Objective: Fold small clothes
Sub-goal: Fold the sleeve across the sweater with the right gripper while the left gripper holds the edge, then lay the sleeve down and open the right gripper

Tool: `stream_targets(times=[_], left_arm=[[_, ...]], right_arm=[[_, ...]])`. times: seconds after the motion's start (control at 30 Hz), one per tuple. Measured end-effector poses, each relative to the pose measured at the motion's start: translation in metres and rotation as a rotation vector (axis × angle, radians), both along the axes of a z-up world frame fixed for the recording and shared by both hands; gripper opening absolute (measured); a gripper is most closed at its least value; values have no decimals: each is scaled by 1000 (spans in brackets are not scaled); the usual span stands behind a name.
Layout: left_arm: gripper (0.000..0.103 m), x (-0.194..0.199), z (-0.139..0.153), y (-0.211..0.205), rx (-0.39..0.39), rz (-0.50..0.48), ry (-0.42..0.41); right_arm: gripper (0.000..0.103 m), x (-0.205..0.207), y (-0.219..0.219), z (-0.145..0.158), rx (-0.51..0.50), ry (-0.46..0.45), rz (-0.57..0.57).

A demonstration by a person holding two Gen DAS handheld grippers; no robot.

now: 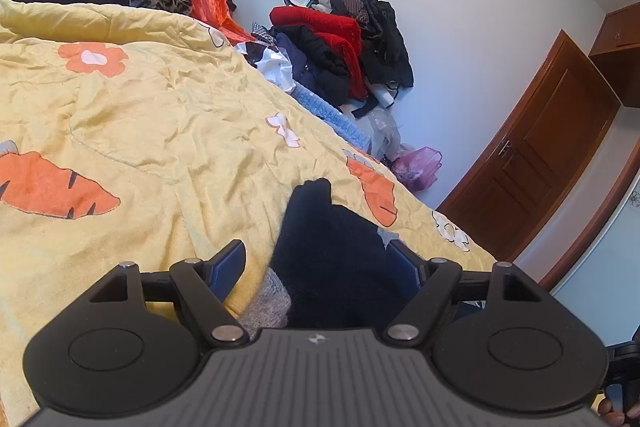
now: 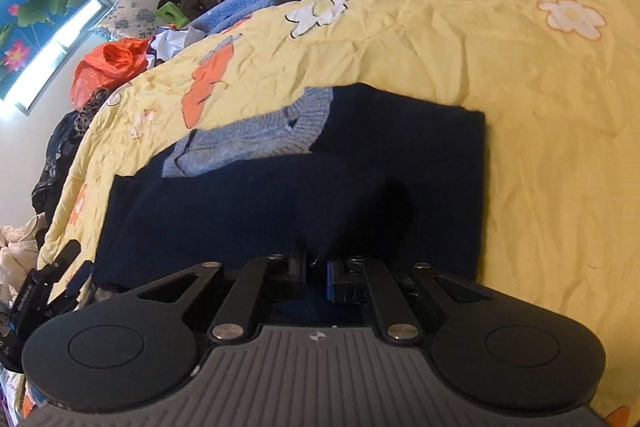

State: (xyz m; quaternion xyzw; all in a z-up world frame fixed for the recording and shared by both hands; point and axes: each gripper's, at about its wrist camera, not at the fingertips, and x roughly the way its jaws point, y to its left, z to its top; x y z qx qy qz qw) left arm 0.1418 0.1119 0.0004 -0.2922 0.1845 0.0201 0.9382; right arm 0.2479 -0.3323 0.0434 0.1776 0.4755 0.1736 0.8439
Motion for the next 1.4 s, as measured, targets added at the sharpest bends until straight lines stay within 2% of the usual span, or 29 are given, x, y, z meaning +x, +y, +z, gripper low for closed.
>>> stream_targets(times=[0.07,0.13,0.17,0.23,0.27,0.3,0.37,0.4,0.47,0.5,0.57,0.63,0.7,0.8,0.87,0.9,0.93,0.97,1.03,1.2,1.3,1.4], left_arm=[[77,0,0,0,4,3,4],[78,0,1,-1,12,4,7],[78,1,1,-3,19,4,9],[78,1,1,-6,38,-3,13],[78,1,2,-8,51,-7,14],[78,1,3,-10,66,-9,13],[78,1,4,-14,90,-14,12],[78,0,4,-15,99,-14,15],[78,1,4,-17,111,-13,27],[78,2,4,-18,116,-13,36],[78,4,4,-19,122,-18,56],[78,8,6,-22,147,-22,80],[78,15,11,-33,219,-36,140],[78,16,20,-57,311,-102,178],[78,17,22,-74,372,-164,218],[78,17,22,-81,413,-183,229],[78,16,21,-86,447,-198,233],[81,16,18,-89,472,-211,244],[88,17,9,-91,506,-215,271],[97,17,2,-88,495,-228,271],[102,19,2,-91,504,-244,277],[103,19,2,-90,496,-248,275]], right_arm=[[28,-1,-5,1,24,-10,-15],[33,-6,-10,9,27,-49,-73],[38,-12,-12,16,-10,-110,-128],[39,-26,-9,29,-126,-254,-244],[40,-34,-3,33,-158,-318,-269],[42,-39,4,35,-147,-352,-245],[57,-37,23,30,-121,-325,-147],[60,-32,34,25,-131,-292,-95],[62,-17,51,9,-225,-215,-42],[62,-13,55,4,-289,-210,-68],[64,-16,60,9,-353,-240,-126],[63,-31,62,16,-276,-275,-104],[69,-51,70,19,-272,-314,-65],[74,-73,76,8,-349,-340,-52],[78,-80,77,-4,-400,-309,-70],[78,-86,76,-9,-413,-328,-77],[83,-93,75,-10,-425,-359,-80],[90,-96,76,-13,-440,-357,-90],[95,-100,77,-15,-452,-363,-111],[99,-102,79,-17,-494,-342,-143],[103,-118,79,-17,-480,-297,-175],[103,-140,78,-19,-477,-305,-190]])
